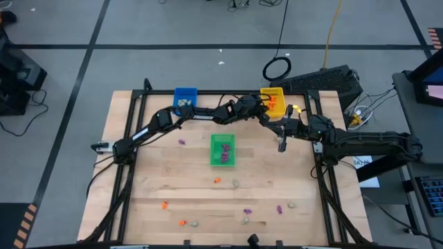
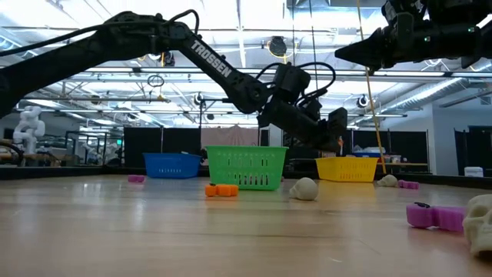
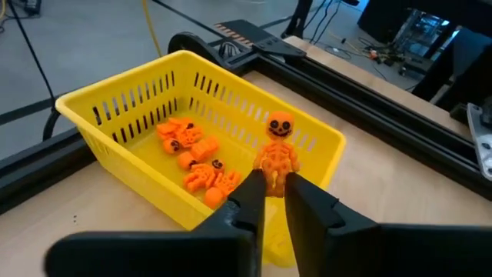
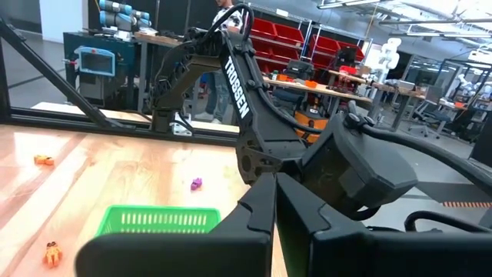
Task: Sort Halloween decoration
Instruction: Put the orange skeleton toy into the yellow bin, then put the purple skeleton toy into the green bin
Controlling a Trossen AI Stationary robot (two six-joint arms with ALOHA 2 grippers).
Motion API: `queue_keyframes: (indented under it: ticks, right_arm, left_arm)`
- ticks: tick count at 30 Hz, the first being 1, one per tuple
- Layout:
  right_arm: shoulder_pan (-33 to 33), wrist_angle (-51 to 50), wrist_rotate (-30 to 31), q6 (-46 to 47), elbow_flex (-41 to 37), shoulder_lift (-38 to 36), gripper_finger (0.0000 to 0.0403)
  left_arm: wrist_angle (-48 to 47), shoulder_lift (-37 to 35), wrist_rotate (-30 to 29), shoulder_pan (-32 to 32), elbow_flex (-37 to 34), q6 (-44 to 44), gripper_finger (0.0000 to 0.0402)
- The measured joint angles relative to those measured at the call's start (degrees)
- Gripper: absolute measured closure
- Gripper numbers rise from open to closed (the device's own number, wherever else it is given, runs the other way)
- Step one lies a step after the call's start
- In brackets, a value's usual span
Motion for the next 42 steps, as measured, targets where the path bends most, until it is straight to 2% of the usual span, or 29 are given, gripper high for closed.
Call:
queue_keyframes:
  ticks: [5,10,13,18,26,28,36,42]
  right_arm:
    - [0.0,0.0,0.0,0.0,0.0,0.0,0.0403]
    - [0.0,0.0,0.0,0.0,0.0,0.0,0.0403]
    - [0.0,-0.1,0.0,0.0,0.0,0.0,0.0403]
    - [0.0,-0.8,0.0,0.0,0.0,0.0,0.0403]
    - [0.0,-1.6,0.0,-0.1,0.0,0.0,0.0403]
    - [0.0,-1.8,0.0,-0.2,0.0,0.0,0.0403]
    - [0.0,-1.8,0.0,0.1,0.0,-0.1,0.0403]
    - [0.0,-1.8,0.0,0.2,0.0,-0.1,0.0403]
  left_arm:
    - [0.1,0.0,0.6,0.1,0.0,0.0,0.0327]
    - [0.2,0.0,1.0,0.1,0.0,1.2,0.0324]
    - [0.1,-0.2,1.0,0.1,0.0,3.2,0.0339]
    - [0.0,-0.3,1.4,-0.2,-0.1,4.9,0.0392]
    - [2.7,-4.1,0.8,-2.9,-1.4,10.4,0.04]
    - [3.5,-5.0,0.2,-3.4,-2.8,11.0,0.0401]
    - [16.6,-5.3,-0.1,-3.6,-12.1,9.1,0.0401]
    - [22.4,-13.0,0.0,-5.0,-21.6,12.3,0.0402]
